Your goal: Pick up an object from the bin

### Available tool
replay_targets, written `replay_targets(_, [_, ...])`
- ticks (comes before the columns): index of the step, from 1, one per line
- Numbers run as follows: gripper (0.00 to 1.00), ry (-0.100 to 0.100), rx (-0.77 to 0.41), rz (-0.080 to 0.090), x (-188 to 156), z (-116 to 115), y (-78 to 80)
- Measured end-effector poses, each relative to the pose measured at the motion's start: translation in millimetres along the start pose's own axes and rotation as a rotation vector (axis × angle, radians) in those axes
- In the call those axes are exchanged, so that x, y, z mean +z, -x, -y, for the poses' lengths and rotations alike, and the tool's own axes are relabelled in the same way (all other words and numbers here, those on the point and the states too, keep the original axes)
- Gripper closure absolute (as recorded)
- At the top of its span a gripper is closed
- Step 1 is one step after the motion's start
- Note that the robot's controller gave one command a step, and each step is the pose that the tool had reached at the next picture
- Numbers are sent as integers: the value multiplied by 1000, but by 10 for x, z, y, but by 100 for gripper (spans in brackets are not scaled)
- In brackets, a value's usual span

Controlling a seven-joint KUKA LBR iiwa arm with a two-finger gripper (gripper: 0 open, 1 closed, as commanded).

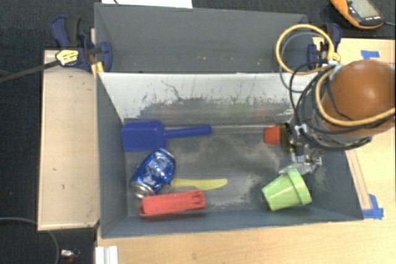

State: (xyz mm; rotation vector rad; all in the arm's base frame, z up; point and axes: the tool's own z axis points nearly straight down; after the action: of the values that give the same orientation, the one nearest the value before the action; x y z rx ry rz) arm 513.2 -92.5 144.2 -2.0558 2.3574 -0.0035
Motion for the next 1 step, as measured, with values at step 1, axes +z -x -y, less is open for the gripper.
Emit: replay_targets(1, [100, -3, -208, 1, -219, -5, -47])
